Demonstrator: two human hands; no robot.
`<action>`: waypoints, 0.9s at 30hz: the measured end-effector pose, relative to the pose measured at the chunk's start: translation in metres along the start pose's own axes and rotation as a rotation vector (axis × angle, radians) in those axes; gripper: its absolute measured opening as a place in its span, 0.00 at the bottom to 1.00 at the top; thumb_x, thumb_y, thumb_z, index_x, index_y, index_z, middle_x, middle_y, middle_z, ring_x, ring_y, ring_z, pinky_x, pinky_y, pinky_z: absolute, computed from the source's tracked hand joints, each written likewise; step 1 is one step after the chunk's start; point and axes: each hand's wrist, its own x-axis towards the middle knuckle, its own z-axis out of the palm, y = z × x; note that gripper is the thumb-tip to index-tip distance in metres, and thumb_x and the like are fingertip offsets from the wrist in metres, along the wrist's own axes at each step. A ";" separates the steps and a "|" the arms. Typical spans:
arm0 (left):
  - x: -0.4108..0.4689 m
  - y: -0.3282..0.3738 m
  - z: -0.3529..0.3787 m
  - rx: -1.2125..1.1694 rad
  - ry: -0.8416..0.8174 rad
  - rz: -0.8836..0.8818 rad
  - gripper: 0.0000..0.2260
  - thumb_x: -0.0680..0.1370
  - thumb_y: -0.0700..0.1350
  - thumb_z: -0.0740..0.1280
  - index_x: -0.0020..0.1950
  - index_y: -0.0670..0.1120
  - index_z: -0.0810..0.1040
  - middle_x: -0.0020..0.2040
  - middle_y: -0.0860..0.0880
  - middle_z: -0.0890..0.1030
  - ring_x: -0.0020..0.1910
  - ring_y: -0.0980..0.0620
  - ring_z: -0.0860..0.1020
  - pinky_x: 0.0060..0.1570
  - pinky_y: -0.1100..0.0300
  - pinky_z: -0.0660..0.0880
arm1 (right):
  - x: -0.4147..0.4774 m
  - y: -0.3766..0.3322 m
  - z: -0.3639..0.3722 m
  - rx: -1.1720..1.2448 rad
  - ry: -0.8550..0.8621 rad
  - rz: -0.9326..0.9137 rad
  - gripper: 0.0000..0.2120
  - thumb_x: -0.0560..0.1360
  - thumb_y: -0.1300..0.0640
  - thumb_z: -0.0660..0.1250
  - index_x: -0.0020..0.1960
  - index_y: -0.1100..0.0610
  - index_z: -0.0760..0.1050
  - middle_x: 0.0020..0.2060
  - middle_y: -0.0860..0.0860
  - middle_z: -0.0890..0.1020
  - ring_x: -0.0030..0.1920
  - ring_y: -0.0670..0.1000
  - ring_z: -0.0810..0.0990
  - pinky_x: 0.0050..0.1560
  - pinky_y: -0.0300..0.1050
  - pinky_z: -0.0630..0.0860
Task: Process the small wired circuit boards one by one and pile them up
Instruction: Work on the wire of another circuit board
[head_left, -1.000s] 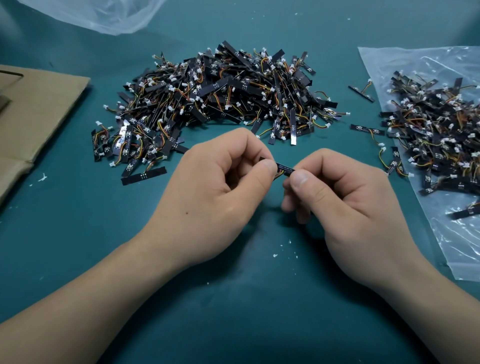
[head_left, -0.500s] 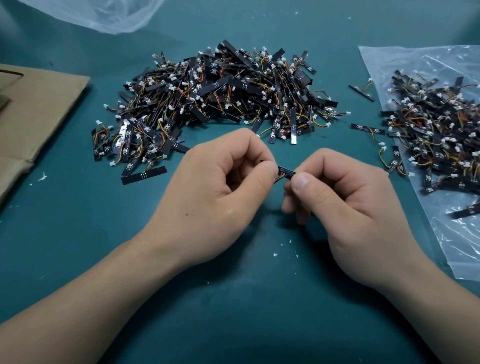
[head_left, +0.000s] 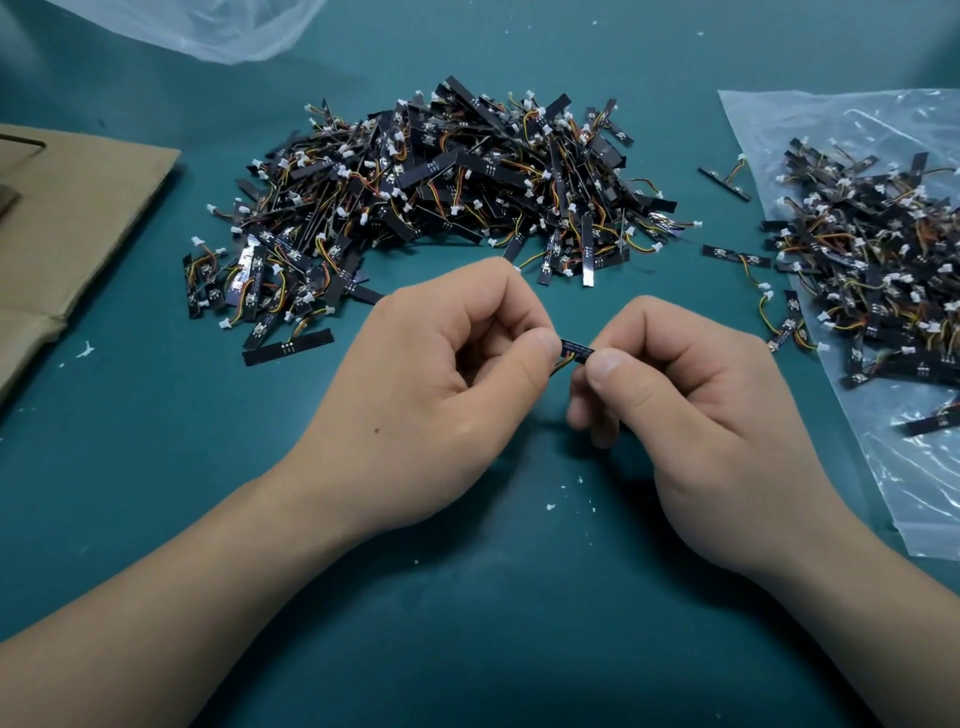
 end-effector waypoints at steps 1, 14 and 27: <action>0.000 0.000 0.000 -0.003 0.001 0.000 0.07 0.79 0.42 0.68 0.40 0.46 0.76 0.29 0.48 0.72 0.27 0.58 0.66 0.30 0.69 0.63 | 0.000 0.000 0.000 0.006 0.001 0.001 0.10 0.78 0.49 0.63 0.40 0.51 0.76 0.34 0.50 0.83 0.33 0.56 0.78 0.36 0.59 0.75; 0.000 0.001 0.000 -0.068 0.000 -0.004 0.07 0.77 0.40 0.67 0.39 0.44 0.76 0.27 0.50 0.72 0.26 0.59 0.66 0.30 0.69 0.63 | -0.002 -0.001 0.000 -0.009 -0.005 -0.028 0.10 0.78 0.48 0.63 0.40 0.50 0.76 0.34 0.51 0.83 0.32 0.58 0.77 0.36 0.59 0.75; -0.002 0.001 0.002 -0.019 0.014 -0.002 0.07 0.77 0.41 0.68 0.39 0.45 0.77 0.27 0.46 0.71 0.26 0.56 0.66 0.29 0.70 0.63 | -0.001 0.000 -0.001 -0.034 -0.024 -0.031 0.13 0.77 0.49 0.62 0.37 0.53 0.73 0.30 0.54 0.78 0.31 0.56 0.75 0.35 0.57 0.72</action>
